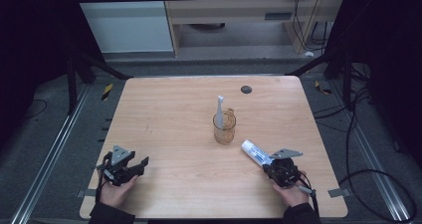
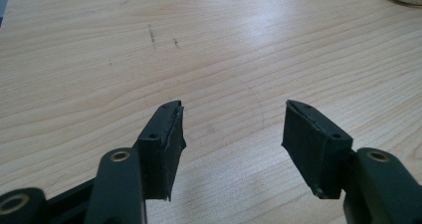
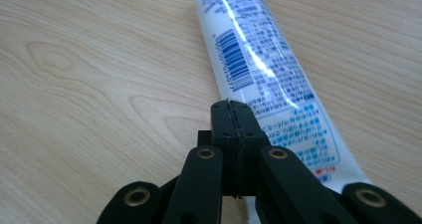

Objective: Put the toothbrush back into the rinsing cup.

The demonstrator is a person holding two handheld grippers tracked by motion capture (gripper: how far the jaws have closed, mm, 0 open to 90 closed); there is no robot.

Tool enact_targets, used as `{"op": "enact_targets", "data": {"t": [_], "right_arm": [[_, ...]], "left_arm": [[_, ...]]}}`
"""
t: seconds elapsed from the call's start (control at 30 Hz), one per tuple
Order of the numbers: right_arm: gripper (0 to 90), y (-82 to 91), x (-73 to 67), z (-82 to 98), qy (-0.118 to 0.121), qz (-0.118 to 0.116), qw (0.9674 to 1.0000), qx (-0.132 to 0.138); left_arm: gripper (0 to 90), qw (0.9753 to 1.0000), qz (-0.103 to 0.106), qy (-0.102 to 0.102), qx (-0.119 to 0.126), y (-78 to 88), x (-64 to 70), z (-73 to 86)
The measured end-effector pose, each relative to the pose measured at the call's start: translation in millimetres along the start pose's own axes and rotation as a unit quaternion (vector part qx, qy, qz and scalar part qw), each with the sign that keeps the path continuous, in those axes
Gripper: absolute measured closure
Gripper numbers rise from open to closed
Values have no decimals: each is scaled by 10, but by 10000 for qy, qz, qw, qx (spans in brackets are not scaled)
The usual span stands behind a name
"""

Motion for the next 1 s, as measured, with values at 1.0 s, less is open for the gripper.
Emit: {"op": "enact_targets", "data": {"t": [1.0], "right_arm": [[900,-12,402,-58,-481,465,9975,210]], "left_arm": [[410,10000,-10,-6,-10,-6,-1,-2]]}}
Point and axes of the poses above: each handheld gripper's, and its own axes: y roughly backward along the jaws, z roughly out of its underside, x roughly to its right, the point moved 1 cm from there along -y, roughly forward along the jaws, and after that the axes turned 3 degrees about -z, right-handed, at the moved point
